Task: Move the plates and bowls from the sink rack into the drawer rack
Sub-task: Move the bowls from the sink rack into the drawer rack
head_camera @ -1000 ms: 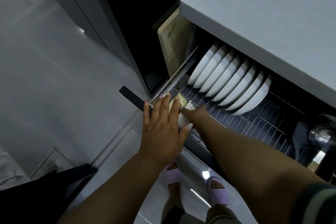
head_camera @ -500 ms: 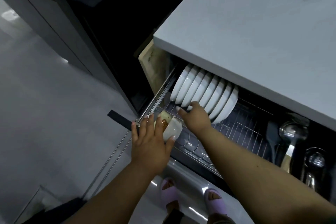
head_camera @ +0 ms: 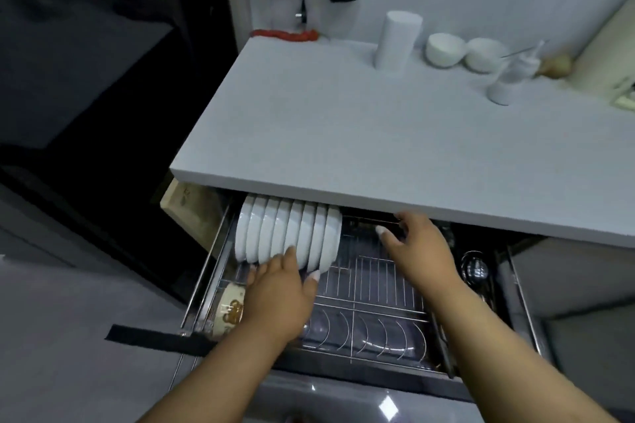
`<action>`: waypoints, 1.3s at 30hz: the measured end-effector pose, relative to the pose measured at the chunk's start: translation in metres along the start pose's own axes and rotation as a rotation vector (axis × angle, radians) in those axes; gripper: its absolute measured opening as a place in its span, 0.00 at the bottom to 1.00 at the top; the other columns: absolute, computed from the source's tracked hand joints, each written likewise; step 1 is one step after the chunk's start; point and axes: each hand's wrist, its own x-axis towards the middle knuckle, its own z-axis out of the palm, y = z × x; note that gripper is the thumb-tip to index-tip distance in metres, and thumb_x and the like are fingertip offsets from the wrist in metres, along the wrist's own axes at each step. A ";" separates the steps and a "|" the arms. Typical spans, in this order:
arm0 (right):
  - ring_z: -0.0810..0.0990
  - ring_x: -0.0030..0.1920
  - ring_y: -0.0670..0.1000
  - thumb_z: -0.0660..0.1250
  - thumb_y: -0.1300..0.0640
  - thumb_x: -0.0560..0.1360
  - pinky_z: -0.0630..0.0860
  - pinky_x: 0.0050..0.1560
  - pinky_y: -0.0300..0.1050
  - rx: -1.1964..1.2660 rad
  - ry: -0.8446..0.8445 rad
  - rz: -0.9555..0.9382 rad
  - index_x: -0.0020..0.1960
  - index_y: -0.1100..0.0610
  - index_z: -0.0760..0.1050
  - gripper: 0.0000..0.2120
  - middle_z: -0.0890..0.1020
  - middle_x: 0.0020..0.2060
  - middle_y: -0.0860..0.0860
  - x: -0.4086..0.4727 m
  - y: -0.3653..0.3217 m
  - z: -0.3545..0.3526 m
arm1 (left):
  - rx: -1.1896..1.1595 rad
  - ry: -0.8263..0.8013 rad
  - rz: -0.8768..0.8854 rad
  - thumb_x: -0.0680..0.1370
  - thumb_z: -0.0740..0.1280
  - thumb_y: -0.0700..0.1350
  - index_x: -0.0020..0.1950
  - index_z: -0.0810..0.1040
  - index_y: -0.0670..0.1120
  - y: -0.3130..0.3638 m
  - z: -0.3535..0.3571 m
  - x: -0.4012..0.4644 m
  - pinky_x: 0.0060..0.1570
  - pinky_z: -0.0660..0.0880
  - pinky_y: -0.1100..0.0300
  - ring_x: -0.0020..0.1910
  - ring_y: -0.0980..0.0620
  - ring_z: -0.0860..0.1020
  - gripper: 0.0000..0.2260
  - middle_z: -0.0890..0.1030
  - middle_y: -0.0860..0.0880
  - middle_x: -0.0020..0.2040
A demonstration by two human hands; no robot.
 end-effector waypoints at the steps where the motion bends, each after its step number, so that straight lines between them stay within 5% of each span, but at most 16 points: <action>1: 0.76 0.59 0.55 0.66 0.45 0.75 0.72 0.55 0.46 0.012 0.038 0.008 0.64 0.58 0.73 0.24 0.79 0.58 0.56 -0.001 0.006 -0.013 | 0.010 -0.003 0.034 0.81 0.52 0.58 0.78 0.51 0.46 0.013 -0.002 0.003 0.74 0.53 0.50 0.72 0.47 0.62 0.29 0.63 0.47 0.74; 16: 0.68 0.66 0.51 0.66 0.46 0.76 0.66 0.59 0.42 0.026 0.444 0.154 0.69 0.56 0.69 0.25 0.75 0.63 0.51 -0.074 0.172 -0.192 | 0.097 -0.057 0.537 0.81 0.52 0.59 0.78 0.52 0.47 0.266 0.029 -0.012 0.75 0.52 0.48 0.72 0.48 0.64 0.29 0.67 0.47 0.73; 29: 0.73 0.62 0.51 0.65 0.45 0.75 0.71 0.58 0.43 0.073 0.582 0.478 0.67 0.53 0.71 0.23 0.77 0.59 0.51 -0.174 0.398 -0.330 | 0.156 -0.166 0.841 0.81 0.54 0.58 0.76 0.59 0.47 0.511 0.158 -0.094 0.68 0.64 0.53 0.66 0.46 0.70 0.26 0.72 0.46 0.69; 39: 0.75 0.59 0.49 0.65 0.46 0.75 0.70 0.56 0.42 0.061 0.680 0.694 0.63 0.53 0.73 0.19 0.77 0.56 0.50 -0.226 0.499 -0.389 | 0.104 -0.258 1.040 0.81 0.56 0.56 0.75 0.60 0.45 0.641 0.224 -0.128 0.64 0.64 0.58 0.69 0.48 0.66 0.25 0.68 0.47 0.71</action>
